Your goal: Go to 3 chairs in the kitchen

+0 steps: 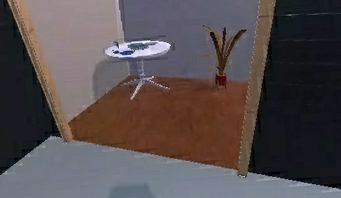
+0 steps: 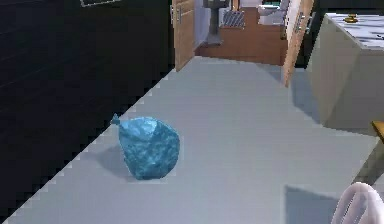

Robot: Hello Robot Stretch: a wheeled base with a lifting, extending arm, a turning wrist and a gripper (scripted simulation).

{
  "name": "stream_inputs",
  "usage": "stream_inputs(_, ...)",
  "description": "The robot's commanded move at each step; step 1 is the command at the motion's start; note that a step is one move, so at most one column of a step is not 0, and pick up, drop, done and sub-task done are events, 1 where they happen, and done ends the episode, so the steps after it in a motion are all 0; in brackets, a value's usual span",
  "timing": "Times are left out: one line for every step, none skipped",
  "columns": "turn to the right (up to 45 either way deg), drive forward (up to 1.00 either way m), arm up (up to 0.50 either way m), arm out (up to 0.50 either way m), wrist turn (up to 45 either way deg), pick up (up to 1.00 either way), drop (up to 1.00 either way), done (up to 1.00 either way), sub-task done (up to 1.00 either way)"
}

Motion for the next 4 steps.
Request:
stream_inputs(-36.0, 0.00, 0.00, 0.00, 0.0, 0.00, 0.00, 0.00, 0.00)
stream_inputs(0.0, 0.15, 0.00, 0.00, 0.0, 0.00, 0.00, 0.00, 0.00)
stream_inputs(-45.0, 0.00, 0.00, 0.00, 0.0, 0.00, 0.00, 0.00, 0.00)
stream_inputs(-12.0, 0.00, 0.00, 0.00, 0.0, 0.00, 0.00, 0.00, 0.00)
